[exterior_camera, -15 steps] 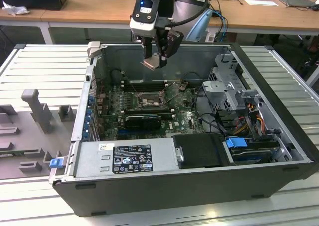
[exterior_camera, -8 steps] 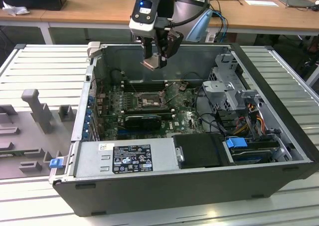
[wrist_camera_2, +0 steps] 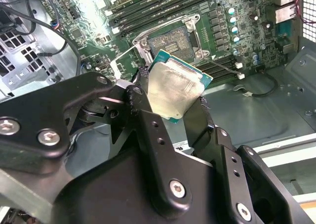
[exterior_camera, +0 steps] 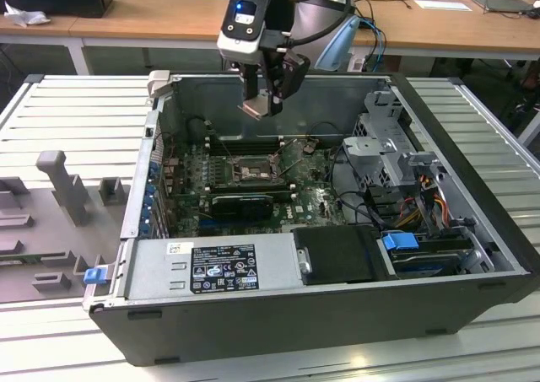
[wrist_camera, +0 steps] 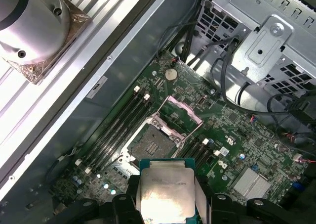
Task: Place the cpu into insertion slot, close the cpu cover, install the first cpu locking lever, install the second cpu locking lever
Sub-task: 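Place the cpu into insertion slot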
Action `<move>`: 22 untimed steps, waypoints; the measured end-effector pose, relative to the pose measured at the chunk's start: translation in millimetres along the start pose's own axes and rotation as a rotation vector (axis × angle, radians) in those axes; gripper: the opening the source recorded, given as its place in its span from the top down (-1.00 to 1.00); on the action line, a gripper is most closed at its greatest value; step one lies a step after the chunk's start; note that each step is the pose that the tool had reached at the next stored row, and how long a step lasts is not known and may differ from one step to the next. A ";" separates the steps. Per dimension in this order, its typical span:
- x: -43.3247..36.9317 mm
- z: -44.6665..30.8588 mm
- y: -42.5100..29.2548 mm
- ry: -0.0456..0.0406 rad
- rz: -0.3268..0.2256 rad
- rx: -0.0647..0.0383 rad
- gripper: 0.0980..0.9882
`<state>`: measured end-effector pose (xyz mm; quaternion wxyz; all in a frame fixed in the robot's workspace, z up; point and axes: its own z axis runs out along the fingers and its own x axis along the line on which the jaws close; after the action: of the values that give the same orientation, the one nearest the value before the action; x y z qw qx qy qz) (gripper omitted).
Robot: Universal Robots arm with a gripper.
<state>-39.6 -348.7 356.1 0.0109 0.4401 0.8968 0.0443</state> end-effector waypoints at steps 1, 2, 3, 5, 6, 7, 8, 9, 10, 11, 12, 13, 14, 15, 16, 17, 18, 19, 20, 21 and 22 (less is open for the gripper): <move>0.0 0.1 0.0 -0.0001 0.001 0.000 0.04; 0.0 0.1 0.0 -0.0003 0.004 0.000 0.04; 0.0 0.2 0.0 -0.0006 0.007 0.000 0.04; 0.0 0.4 0.0 -0.0011 0.013 0.000 0.04; 0.0 0.5 0.0 -0.0013 0.015 0.000 0.04; 0.0 0.5 0.0 -0.0014 0.017 0.000 0.04; 0.0 0.6 -0.1 -0.0016 0.018 0.000 0.04; 0.0 0.6 0.0 -0.0017 0.020 0.000 0.04; 0.0 0.6 -0.1 -0.0018 0.022 0.000 0.04; 0.0 0.7 -0.1 -0.0021 0.024 0.000 0.04; 0.0 0.7 -0.1 -0.0023 0.026 0.000 0.04; 0.0 0.8 -0.1 -0.0025 0.029 0.000 0.04; 0.0 0.8 -0.1 -0.0027 0.032 -0.001 0.04; 0.0 0.8 -0.1 -0.0029 0.034 -0.001 0.04; 0.0 0.8 -0.1 -0.0032 0.037 -0.001 0.04; 0.0 0.9 -0.1 -0.0034 0.039 -0.001 0.04; 0.0 0.9 -0.1 -0.0035 0.041 -0.001 0.04; 0.0 0.9 -0.1 -0.0038 0.044 -0.001 0.04; 0.0 0.9 -0.1 -0.0039 0.046 -0.001 0.04; 0.0 1.0 -0.1 -0.0041 0.048 -0.001 0.04; 0.0 1.0 -0.1 -0.0044 0.051 -0.001 0.04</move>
<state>-39.6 -348.7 355.1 0.0119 0.4627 0.8853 0.0439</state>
